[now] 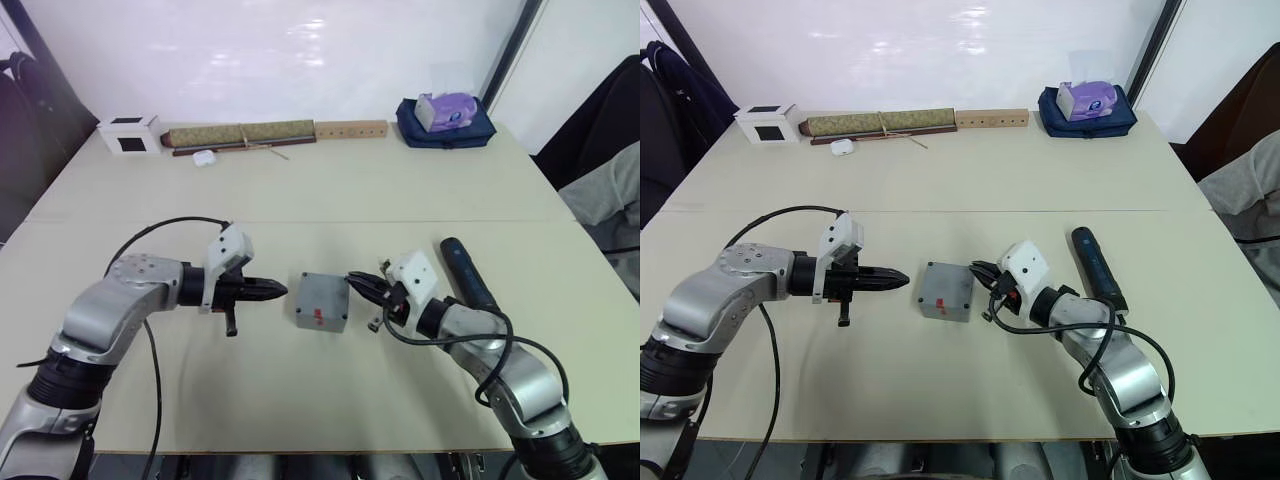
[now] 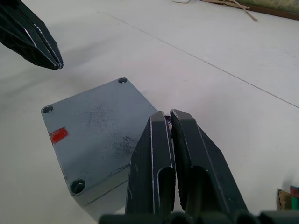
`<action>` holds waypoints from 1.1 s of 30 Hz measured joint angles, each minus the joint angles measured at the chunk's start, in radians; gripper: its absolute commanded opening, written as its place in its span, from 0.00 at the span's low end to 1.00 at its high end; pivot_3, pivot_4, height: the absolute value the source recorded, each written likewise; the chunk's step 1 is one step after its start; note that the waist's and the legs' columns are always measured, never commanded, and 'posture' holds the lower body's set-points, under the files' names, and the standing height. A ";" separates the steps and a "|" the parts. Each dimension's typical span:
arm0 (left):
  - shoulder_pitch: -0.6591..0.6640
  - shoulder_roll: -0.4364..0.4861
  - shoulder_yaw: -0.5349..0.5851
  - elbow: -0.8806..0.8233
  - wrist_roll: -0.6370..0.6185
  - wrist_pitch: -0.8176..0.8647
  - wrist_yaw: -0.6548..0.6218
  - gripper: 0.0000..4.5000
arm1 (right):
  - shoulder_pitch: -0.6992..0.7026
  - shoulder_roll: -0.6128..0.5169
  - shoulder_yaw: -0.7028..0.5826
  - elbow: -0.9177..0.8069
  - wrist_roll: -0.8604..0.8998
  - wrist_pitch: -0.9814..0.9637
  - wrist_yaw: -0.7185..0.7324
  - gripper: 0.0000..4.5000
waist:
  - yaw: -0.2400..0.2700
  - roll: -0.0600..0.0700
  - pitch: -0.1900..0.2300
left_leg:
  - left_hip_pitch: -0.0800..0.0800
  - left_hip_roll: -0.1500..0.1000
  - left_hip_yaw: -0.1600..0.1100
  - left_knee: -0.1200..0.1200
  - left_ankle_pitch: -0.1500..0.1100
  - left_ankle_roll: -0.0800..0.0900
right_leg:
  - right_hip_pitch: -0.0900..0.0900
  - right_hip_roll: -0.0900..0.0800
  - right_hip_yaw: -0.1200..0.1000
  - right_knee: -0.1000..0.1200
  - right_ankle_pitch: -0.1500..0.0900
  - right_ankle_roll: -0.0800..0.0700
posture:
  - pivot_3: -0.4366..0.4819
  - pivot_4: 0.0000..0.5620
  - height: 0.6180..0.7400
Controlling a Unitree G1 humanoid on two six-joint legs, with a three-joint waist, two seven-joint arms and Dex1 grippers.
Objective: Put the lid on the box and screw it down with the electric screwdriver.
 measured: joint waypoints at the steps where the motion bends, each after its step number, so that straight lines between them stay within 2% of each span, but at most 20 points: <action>1: 0.000 0.000 0.000 0.000 0.000 -0.001 0.000 0.00 | 0.000 0.000 0.004 0.008 -0.007 0.000 0.000 0.02 | 0.000 0.000 0.000 | 0.000 0.000 0.000 0.000 0.000 0.000 | 0.000 0.000 0.000 0.000 0.000 0.000 | 0.48 0.27 1.00; 10: 0.000 0.002 -0.005 0.023 0.028 -0.035 -0.009 0.00 | -0.024 0.011 0.019 0.063 -0.050 -0.021 0.002 0.02 | 0.000 0.000 0.000 | 0.000 0.000 0.000 0.000 0.000 0.000 | 0.000 0.000 0.000 0.000 0.000 0.000 | 0.48 0.27 1.00; 13: 0.000 0.000 -0.008 0.024 0.031 -0.038 -0.010 0.00 | -0.024 0.016 0.019 0.063 -0.051 -0.021 0.007 0.16 | 0.000 0.000 0.000 | 0.000 0.000 0.000 0.000 0.000 0.000 | 0.000 0.000 0.000 0.000 0.000 0.000 | 0.48 0.27 1.00; 14: 0.000 0.000 -0.008 0.024 0.031 -0.038 -0.010 0.00 | -0.024 0.016 0.017 0.063 -0.050 -0.021 0.008 0.29 | 0.000 0.000 0.000 | 0.000 0.000 0.000 0.000 0.000 0.000 | 0.000 0.000 0.000 0.000 0.000 0.000 | 0.48 0.27 1.00; 15: 0.000 -0.002 -0.008 0.024 0.031 -0.038 -0.009 0.00 | -0.024 0.016 0.014 0.063 -0.049 -0.021 0.009 0.36 | 0.000 0.000 0.000 | 0.000 0.000 0.000 0.000 0.000 0.000 | 0.000 0.000 0.000 0.000 0.000 0.000 | 0.48 0.27 1.00; 16: 0.000 -0.003 -0.008 0.024 0.030 -0.038 -0.009 0.00 | -0.024 0.016 0.013 0.063 -0.049 -0.021 0.009 0.47 | 0.000 0.000 0.000 | 0.000 0.000 0.000 0.000 0.000 0.000 | 0.000 0.000 0.000 0.000 0.000 0.000 | 0.48 0.27 1.00; 18: -0.001 -0.014 -0.006 0.024 0.025 -0.036 -0.006 0.00 | -0.023 0.016 0.006 0.060 -0.046 -0.015 0.008 0.61 | -0.001 0.000 0.000 | 0.000 0.000 0.000 0.000 0.000 0.000 | 0.000 0.000 0.000 0.000 0.000 0.000 | 0.48 0.27 1.00; 23: -0.009 -0.018 -0.006 0.029 0.024 -0.035 -0.004 0.00 | -0.036 0.022 -0.056 0.020 -0.013 0.134 -0.048 0.61 | 0.000 0.000 0.000 | 0.000 0.000 0.000 0.000 0.000 0.000 | 0.000 0.000 0.000 0.000 0.000 0.000 | 0.48 0.27 1.00; 28: -0.092 -0.105 0.017 0.081 -0.025 0.012 0.035 0.00 | -0.119 0.050 -0.254 -0.040 0.127 0.296 -0.102 0.61 | 0.004 0.000 0.000 | -0.003 0.000 -0.001 0.002 0.000 0.000 | -0.002 -0.001 -0.001 0.000 0.000 0.001 | 0.48 0.27 1.00; 31: -0.154 -0.125 0.037 0.084 -0.061 0.028 0.035 0.00 | -0.209 0.041 -0.394 -0.080 0.214 0.369 -0.134 0.76 | 0.002 0.000 0.000 | -0.005 0.000 -0.001 0.002 0.000 0.000 | -0.003 -0.001 -0.001 0.000 0.001 0.001 | 0.48 0.27 1.00; 32: -0.173 -0.125 0.035 0.085 -0.060 0.023 0.028 0.00 | -0.228 0.012 -0.432 -0.080 0.247 0.413 -0.134 0.87 | 0.002 0.001 0.000 | -0.006 0.000 -0.001 0.001 0.000 0.000 | -0.004 -0.001 -0.001 0.000 0.001 0.001 | 0.48 0.27 1.00; 33: -0.190 -0.118 0.024 0.087 -0.048 0.006 0.011 0.00 | -0.242 -0.031 -0.473 -0.074 0.280 0.453 -0.123 0.92 | 0.002 0.001 0.000 | -0.006 -0.001 -0.001 0.001 0.000 0.000 | -0.005 0.000 -0.001 0.001 0.001 0.001 | 0.48 0.27 1.00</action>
